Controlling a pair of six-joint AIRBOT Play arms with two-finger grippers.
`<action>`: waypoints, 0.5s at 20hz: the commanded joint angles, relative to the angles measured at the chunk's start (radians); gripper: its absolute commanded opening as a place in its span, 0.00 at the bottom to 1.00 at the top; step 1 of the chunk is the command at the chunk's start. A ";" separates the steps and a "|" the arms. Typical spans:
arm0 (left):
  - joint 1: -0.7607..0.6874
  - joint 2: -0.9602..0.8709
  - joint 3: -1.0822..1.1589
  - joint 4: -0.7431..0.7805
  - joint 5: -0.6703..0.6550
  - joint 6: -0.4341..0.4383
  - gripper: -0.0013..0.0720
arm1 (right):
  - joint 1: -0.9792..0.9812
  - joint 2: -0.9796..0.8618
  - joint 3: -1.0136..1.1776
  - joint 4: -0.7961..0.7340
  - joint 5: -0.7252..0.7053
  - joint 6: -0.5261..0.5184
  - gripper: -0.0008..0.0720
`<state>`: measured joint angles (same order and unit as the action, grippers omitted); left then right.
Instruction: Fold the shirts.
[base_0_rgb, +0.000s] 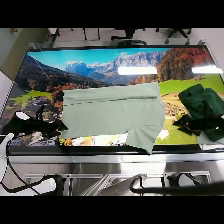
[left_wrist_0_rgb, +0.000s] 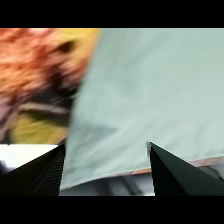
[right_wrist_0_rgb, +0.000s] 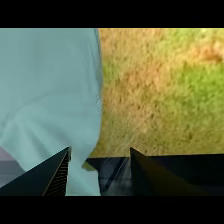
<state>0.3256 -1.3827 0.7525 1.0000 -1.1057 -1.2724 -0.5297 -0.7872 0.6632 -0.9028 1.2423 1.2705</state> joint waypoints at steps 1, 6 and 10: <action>0.002 0.005 -0.049 -0.136 0.069 0.104 0.36 | 0.036 0.008 -0.185 0.127 -0.033 -0.064 0.62; 0.002 0.005 0.042 -0.132 0.035 0.113 0.04 | 0.196 -0.083 -0.222 0.143 -0.138 -0.067 0.61; 0.002 0.005 0.109 -0.130 -0.016 0.101 0.04 | 0.256 -0.169 -0.202 0.306 -0.288 -0.192 0.60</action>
<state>0.3264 -1.3785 0.8177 0.8803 -1.0843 -1.1717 -0.3145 -0.9020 0.4568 -0.6865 1.0908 1.1667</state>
